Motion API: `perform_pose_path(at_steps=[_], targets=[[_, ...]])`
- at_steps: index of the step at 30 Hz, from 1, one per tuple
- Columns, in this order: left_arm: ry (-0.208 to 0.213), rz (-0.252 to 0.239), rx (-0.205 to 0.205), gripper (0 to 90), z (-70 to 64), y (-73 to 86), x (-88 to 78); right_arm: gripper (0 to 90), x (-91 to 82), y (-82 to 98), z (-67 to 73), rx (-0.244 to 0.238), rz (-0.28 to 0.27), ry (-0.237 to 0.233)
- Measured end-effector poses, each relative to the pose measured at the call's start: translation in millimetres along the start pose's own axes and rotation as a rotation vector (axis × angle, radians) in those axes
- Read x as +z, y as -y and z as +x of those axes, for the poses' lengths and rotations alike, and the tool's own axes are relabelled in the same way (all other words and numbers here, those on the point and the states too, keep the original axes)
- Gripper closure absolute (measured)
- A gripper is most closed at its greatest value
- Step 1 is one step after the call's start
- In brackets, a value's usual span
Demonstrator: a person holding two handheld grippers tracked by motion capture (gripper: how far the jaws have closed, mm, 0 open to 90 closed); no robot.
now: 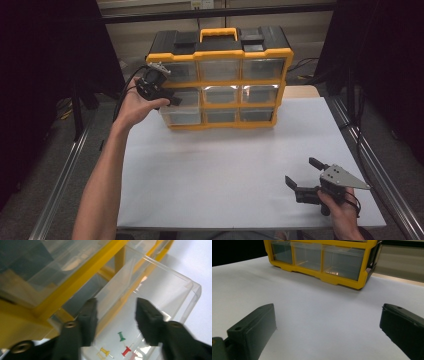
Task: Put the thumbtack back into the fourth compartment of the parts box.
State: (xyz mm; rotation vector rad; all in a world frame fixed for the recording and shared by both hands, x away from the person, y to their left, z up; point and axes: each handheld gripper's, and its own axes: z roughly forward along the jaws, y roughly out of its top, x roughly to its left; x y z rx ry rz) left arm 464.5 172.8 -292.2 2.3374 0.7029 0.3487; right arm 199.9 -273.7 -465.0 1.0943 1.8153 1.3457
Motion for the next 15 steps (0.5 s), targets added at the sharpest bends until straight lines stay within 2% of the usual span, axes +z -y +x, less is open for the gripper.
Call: perform_pose_path(at_steps=[1, 3, 6, 7, 8, 11, 13, 14, 15], targets=[[-0.022, -0.015, -0.002, 46.5, 0.2, 0.7, -1.2, 0.5, -0.1, 0.0, 0.1, -0.001, 0.002, 0.001], [-0.008, -0.037, -0.023, 38.0, 1.8, 1.7, -5.7, 0.5, 0.0, -0.1, 0.4, -0.005, 0.000, -0.001], [-0.035, -0.071, -0.035, 25.0, -0.7, 4.0, -8.3, 0.5, -0.1, -0.1, 0.3, -0.003, 0.000, 0.001], [-0.032, -0.067, -0.018, 21.7, -0.4, 4.4, -9.8, 0.5, 0.0, -0.1, 0.3, -0.001, 0.001, 0.000], [-0.039, -0.102, -0.043, 19.3, -2.6, 5.1, -9.2, 0.5, 0.0, -0.1, 0.3, -0.002, 0.002, 0.000], [-0.038, -0.130, -0.052, 9.1, -5.0, 6.7, -9.8, 0.5, 0.1, -0.1, 0.5, -0.005, 0.001, -0.001], [-0.071, -0.169, -0.062, 6.1, -9.0, 7.6, -10.4, 0.5, 0.1, -0.1, 0.6, -0.003, 0.001, -0.001], [-0.087, -0.190, -0.053, 5.5, -9.4, 8.2, -11.4, 0.5, 0.3, 0.0, 0.4, -0.005, 0.001, 0.000], [-0.092, -0.212, -0.055, 4.5, -9.7, 8.8, -12.2, 0.5, 0.2, -0.1, 0.5, -0.003, 0.001, 0.000]])
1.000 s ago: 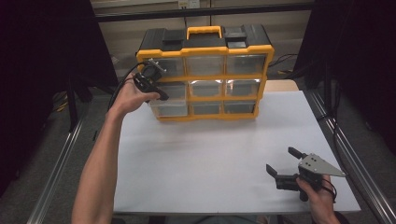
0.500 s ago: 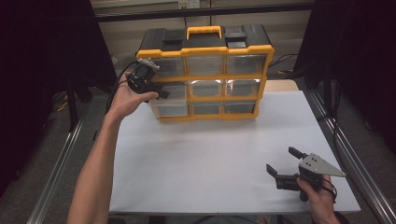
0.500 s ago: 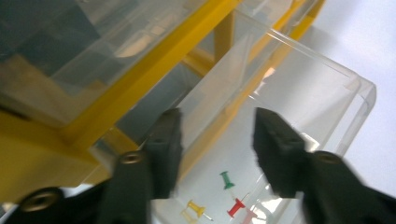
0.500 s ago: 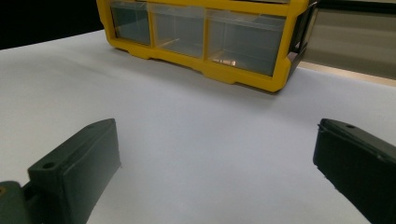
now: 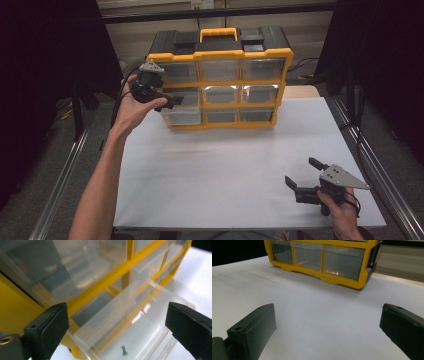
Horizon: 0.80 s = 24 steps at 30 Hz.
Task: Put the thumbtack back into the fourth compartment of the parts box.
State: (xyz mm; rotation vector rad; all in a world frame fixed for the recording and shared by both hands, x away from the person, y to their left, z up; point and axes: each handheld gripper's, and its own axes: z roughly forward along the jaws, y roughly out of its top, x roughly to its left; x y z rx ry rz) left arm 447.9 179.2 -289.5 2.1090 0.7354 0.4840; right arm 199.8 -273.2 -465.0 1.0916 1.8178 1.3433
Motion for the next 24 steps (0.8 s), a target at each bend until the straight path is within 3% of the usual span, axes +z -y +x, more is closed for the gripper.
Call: perform_pose_path(at_steps=[3, 7, 11, 15, 20, 24], targets=[[0.007, -0.033, 0.003, 3.9, -0.9, 3.7, -2.8, 0.5, -0.2, 0.0, 0.1, 0.001, -0.001, -0.001], [-0.015, -0.090, -0.020, 3.7, -1.0, 10.7, -7.8, 0.5, -0.3, 0.0, -0.5, 0.007, 0.001, 0.003], [-0.044, -0.162, -0.013, 3.8, -4.1, 17.6, -15.9, 0.5, 0.2, 0.0, -0.1, 0.001, 0.000, 0.000], [-0.049, -0.200, -0.013, 3.8, -7.2, 25.2, -22.2, 0.5, 0.6, 0.0, 0.0, 0.004, 0.002, 0.002], [-0.068, -0.248, -0.017, 3.8, -17.4, 35.9, -27.6, 0.5, 0.5, 0.1, -0.1, 0.007, 0.002, 0.000], [-0.074, -0.314, -0.013, 3.8, -33.3, 42.2, -37.4, 0.5, 0.8, 0.1, -0.1, 0.003, 0.001, 0.001]])
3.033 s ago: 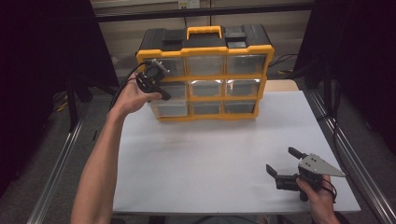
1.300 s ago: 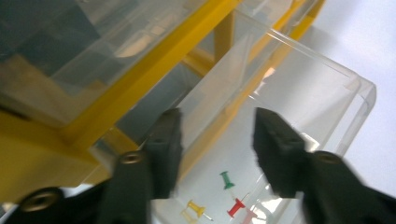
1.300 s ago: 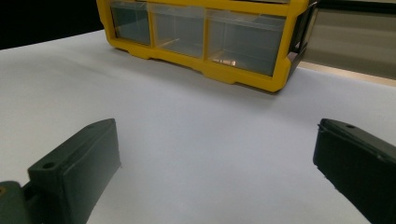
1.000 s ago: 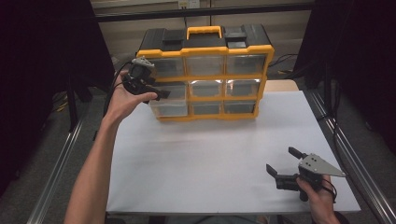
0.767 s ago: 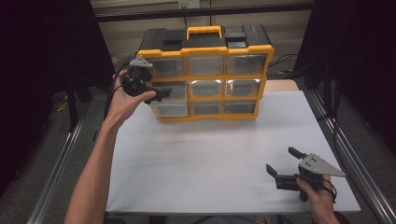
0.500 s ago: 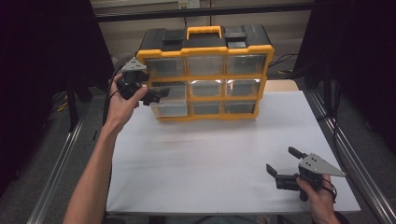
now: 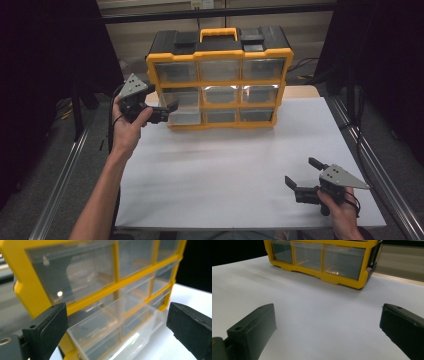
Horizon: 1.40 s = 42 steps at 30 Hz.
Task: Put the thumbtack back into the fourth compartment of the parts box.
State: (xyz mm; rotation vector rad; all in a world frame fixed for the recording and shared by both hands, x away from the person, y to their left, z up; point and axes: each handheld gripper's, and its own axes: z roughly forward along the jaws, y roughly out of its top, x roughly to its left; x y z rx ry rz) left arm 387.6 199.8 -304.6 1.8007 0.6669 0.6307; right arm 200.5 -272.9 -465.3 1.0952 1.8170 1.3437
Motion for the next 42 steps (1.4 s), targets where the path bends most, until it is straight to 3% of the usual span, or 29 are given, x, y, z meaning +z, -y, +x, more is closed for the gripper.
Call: perform_pose_path(at_steps=[4, 10, 11, 13, 20, 24, 28, 33, 36, 38, 42], targets=[[-0.009, -0.030, -0.003, 3.4, -8.4, 7.4, -7.3, 0.5, -0.2, 0.0, 0.0, -0.004, -0.002, -0.003], [-0.030, -0.025, -0.028, 3.3, -14.2, 29.3, -14.2, 0.5, -0.5, 0.0, 0.1, -0.002, 0.001, -0.002], [-0.023, -0.034, -0.047, 3.2, -15.8, 33.7, -14.6, 0.5, -0.5, 0.0, 0.0, -0.001, 0.002, -0.001], [-0.016, -0.035, -0.043, 3.2, -18.6, 41.2, -17.3, 0.5, -0.4, -0.1, 0.0, 0.000, 0.002, 0.000], [-0.014, -0.007, -0.050, 3.2, -29.2, 66.2, -17.2, 0.5, -0.4, -0.1, 0.3, -0.003, -0.002, 0.000], [-0.039, 0.010, -0.047, 3.2, -33.8, 81.0, -15.3, 0.5, -0.9, 0.0, -0.1, -0.001, 0.001, 0.004], [-0.029, 0.022, -0.053, 3.2, -38.0, 93.9, -14.3, 0.5, -0.9, 0.0, 0.0, 0.001, 0.002, 0.003], [-0.019, 0.026, -0.095, 3.2, -41.5, 116.4, -14.9, 0.5, -0.8, 0.0, 0.2, 0.003, 0.004, 0.004], [-0.026, 0.063, -0.095, 3.2, -42.6, 127.6, -13.9, 0.5, 0.0, -0.1, 0.1, 0.005, 0.000, 0.009], [-0.032, 0.050, -0.118, 3.2, -43.5, 132.8, -14.8, 0.5, 0.8, -0.2, 0.2, 0.002, -0.001, 0.012], [-0.024, 0.049, -0.127, 3.2, -45.9, 139.5, -16.6, 0.5, 1.0, -0.4, -0.6, 0.005, -0.001, 0.021]])
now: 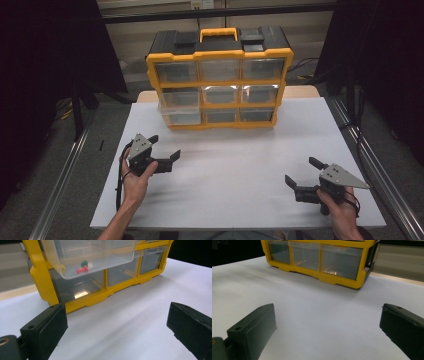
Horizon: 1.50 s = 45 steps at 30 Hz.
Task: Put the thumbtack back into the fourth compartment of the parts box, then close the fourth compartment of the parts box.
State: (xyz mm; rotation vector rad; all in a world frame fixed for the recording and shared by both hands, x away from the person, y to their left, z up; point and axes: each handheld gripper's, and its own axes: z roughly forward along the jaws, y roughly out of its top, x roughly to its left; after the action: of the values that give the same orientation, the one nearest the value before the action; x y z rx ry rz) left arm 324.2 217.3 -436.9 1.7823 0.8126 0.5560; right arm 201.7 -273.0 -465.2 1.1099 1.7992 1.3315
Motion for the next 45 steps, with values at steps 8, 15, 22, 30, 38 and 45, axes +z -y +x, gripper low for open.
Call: perform_pose_path(at_steps=[8, 15, 22, 30, 38, 45], targets=[[0.000, 0.008, -0.024, 3.8, -10.8, 18.0, -10.1, 0.8, 0.6, -0.5, -1.3, 0.016, -0.005, 0.021], [-0.014, -0.058, -0.058, 4.3, -14.9, 26.3, -31.0, 0.8, -0.6, -0.1, -1.5, 0.021, -0.009, 0.021], [-0.027, -0.067, -0.056, 6.3, -14.4, 38.7, -42.8, 0.8, -3.2, 0.1, -3.3, 0.027, -0.011, 0.024], [-0.024, -0.076, -0.083, 4.7, -15.0, 39.7, -44.3, 0.8, -2.3, 0.0, -4.0, 0.026, -0.012, 0.023], [0.025, -0.070, -0.066, 2.6, -12.7, 35.9, -41.8, 0.7, -2.4, -0.1, -3.6, 0.026, -0.011, 0.017], [0.054, -0.090, -0.074, 7.2, -15.5, 32.3, -36.6, 0.7, -0.8, -0.2, -1.8, 0.026, -0.005, 0.013]])
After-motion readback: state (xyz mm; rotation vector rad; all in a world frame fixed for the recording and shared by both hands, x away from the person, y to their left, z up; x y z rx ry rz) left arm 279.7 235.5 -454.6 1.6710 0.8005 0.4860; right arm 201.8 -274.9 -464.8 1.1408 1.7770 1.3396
